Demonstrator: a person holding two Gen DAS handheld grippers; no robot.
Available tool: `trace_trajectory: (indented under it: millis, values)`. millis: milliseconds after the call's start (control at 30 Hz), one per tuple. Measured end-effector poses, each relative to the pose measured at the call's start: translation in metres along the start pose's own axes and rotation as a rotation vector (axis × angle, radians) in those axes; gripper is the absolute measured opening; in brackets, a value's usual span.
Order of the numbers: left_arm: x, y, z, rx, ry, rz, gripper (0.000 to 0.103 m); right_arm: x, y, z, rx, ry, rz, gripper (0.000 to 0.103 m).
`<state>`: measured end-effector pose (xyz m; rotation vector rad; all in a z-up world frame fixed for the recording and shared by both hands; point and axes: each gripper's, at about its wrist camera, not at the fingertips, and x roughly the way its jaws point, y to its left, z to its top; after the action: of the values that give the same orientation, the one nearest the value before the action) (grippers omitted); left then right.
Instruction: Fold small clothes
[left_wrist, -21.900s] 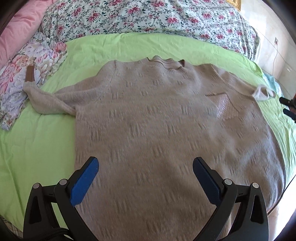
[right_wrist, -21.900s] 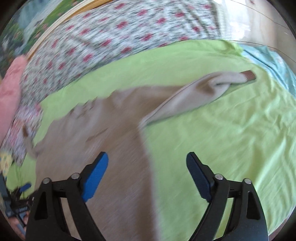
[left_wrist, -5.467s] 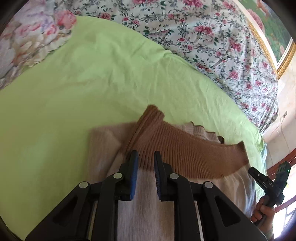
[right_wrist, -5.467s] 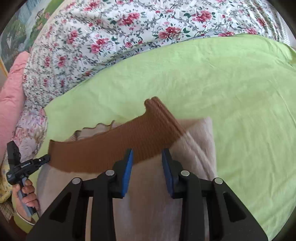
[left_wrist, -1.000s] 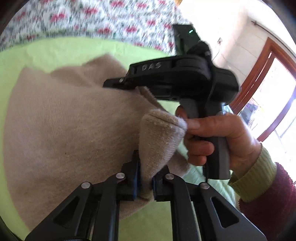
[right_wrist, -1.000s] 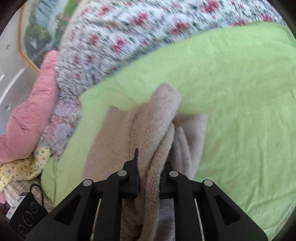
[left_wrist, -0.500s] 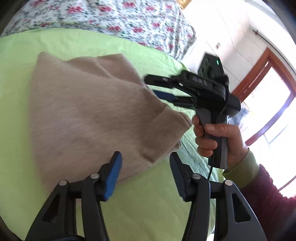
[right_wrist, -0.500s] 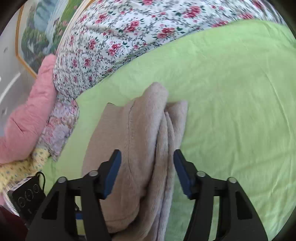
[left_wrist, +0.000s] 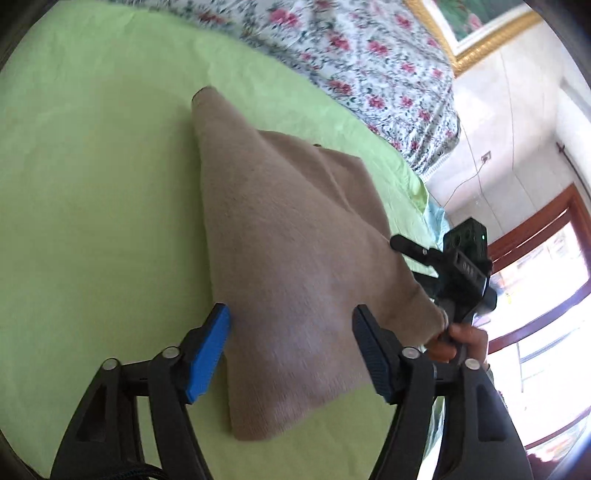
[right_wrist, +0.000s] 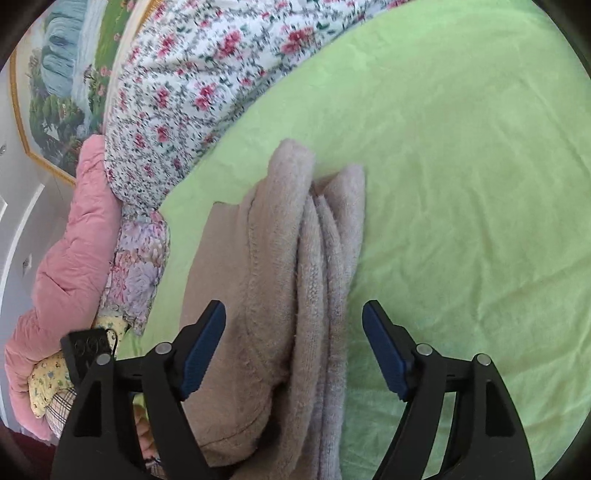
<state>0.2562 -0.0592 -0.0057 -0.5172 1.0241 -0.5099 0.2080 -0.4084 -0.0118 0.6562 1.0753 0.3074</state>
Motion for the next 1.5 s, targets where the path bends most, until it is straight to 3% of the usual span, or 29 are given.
trace_trajectory:
  millis: [167,333,367,400,433,500,600,800,1167,1267,1367,1500]
  values:
    - [0.032,0.022,0.019,-0.071,0.056,0.026,0.082,0.012,-0.001,0.004,-0.004,0.03,0.003,0.077]
    - [0.056,0.037,0.029,-0.114,0.082,-0.064,0.082,0.028,0.002,0.007,-0.014,0.071,-0.006,0.077]
    - [0.058,0.037,0.03,-0.11,0.076,-0.073,0.078,0.03,0.002,0.007,-0.021,0.074,-0.005,0.077]
    - [0.06,0.038,0.03,-0.101,0.072,-0.086,0.063,0.033,0.004,0.006,-0.027,0.079,-0.008,0.077]
    - [0.064,0.038,0.03,-0.088,0.083,-0.093,0.059,0.035,0.005,0.005,-0.028,0.081,-0.007,0.075]
    - [0.066,0.035,0.029,-0.056,0.076,-0.078,0.049,0.041,0.006,0.002,-0.006,0.104,0.012,0.051]
    - [0.053,0.031,0.025,-0.018,0.059,-0.087,0.042,0.038,0.013,-0.004,-0.012,0.071,-0.005,0.042]
    - [-0.009,0.028,0.013,0.027,0.006,-0.08,0.041,0.035,0.055,-0.025,-0.071,0.039,0.024,0.037]
    - [-0.124,0.09,-0.002,0.05,-0.045,0.032,0.041,0.113,0.135,-0.063,-0.11,0.081,0.227,0.037]
    - [-0.133,0.109,-0.008,0.044,-0.044,0.054,0.041,0.13,0.146,-0.068,-0.121,0.106,0.242,0.037]
    - [-0.125,0.127,-0.014,0.024,-0.026,0.08,0.042,0.143,0.15,-0.074,-0.147,0.13,0.201,0.037]
    - [-0.118,0.134,-0.023,0.02,-0.045,0.089,0.049,0.143,0.142,-0.079,-0.14,0.13,0.174,0.04]
